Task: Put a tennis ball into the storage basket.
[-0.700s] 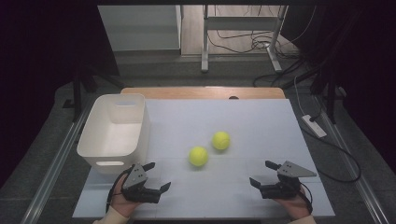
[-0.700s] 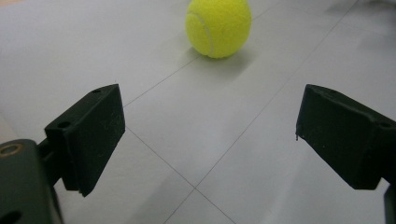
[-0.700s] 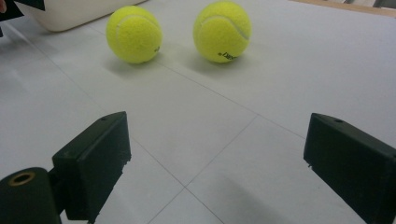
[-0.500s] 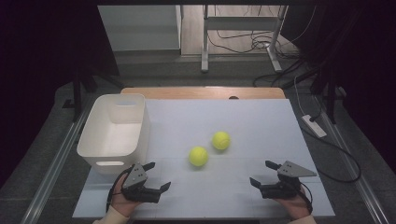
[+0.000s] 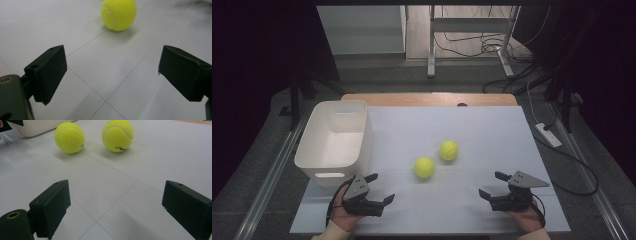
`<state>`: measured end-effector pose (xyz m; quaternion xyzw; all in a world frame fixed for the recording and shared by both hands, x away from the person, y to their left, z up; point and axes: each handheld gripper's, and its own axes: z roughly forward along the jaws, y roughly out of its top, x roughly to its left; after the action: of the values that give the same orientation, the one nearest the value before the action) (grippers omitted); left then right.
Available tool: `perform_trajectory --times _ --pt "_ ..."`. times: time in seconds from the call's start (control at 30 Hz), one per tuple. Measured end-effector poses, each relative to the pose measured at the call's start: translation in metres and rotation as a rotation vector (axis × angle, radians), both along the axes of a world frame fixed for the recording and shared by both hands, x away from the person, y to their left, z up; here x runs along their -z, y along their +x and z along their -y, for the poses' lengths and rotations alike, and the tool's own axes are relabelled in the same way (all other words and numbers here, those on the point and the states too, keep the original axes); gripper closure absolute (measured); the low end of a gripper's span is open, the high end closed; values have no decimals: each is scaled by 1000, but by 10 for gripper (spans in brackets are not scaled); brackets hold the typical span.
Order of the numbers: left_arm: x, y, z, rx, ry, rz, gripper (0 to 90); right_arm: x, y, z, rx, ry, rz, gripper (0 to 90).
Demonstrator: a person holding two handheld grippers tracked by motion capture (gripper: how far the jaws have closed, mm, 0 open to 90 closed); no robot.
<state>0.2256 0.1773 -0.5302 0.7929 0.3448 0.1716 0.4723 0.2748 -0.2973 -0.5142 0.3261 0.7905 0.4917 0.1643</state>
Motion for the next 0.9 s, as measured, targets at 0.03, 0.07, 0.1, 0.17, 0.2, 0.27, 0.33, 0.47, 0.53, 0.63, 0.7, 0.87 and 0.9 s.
perform_trajectory --times 0.03,0.07,0.1,0.17,0.2,0.27,0.33,0.47,0.53,0.63,0.7,0.87,0.9 --pt "0 0 0 0 0 0 92 0 0 0 0 0 0 83" --pt "0 0 0 -2 0 0 92 0 1 0 1 1 0 84" --pt "0 0 0 -1 0 0 92 0 1 0 0 2 -1 84" --pt "0 0 0 1 3 4 92 0 0 0 1 4 1 85" --pt "-1 0 1 2 3 4 92 -1 0 0 0 4 3 85" --pt "-1 0 1 2 5 5 92 -1 -1 0 -1 6 5 86" --pt "-2 1 1 2 2 8 92 -1 -1 1 -1 4 5 86" --pt "-5 1 2 5 -3 15 92 -1 -4 1 -1 9 3 87" --pt "-7 1 2 9 -2 19 91 -1 -5 1 1 8 6 87" --pt "-9 0 3 7 -5 22 91 -3 -7 0 -1 10 9 88" --pt "-11 0 5 6 -2 20 91 -3 -8 0 -4 13 9 88" --pt "-20 0 9 17 12 12 89 -5 -11 -2 -6 10 20 89" --pt "-22 0 9 17 10 11 89 -5 -11 -3 -13 8 21 90"
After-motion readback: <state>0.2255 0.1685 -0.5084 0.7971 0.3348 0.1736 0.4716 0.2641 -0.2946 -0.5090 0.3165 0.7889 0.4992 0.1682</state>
